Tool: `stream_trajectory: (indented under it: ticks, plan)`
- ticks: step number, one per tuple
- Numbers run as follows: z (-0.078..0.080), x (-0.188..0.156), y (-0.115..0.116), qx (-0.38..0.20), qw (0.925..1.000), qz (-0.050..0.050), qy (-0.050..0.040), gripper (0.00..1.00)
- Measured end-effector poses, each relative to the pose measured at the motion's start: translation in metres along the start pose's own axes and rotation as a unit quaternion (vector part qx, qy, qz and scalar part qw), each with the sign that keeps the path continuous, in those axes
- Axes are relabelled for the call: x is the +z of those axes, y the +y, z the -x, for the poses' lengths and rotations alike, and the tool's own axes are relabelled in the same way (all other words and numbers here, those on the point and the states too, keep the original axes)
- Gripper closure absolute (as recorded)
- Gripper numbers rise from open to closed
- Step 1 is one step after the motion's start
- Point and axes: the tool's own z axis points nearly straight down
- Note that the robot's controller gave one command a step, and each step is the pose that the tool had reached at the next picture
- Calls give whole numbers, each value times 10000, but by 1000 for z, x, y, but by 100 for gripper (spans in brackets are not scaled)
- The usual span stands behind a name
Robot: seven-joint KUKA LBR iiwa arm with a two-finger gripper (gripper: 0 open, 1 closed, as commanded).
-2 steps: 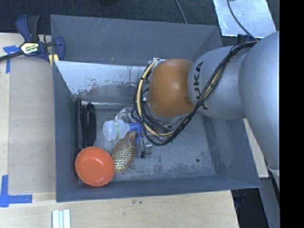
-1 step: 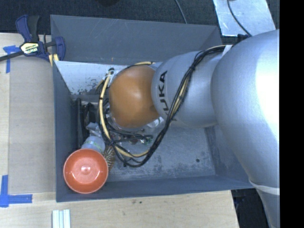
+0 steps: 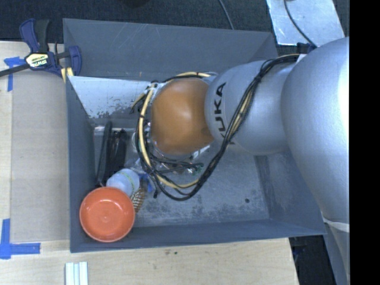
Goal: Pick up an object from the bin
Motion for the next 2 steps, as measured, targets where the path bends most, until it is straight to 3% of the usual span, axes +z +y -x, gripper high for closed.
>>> stream_trajectory:
  ticks: [2]
  plan:
    - [-2, -9, 1, 7, 10000, 16, 22, 100]
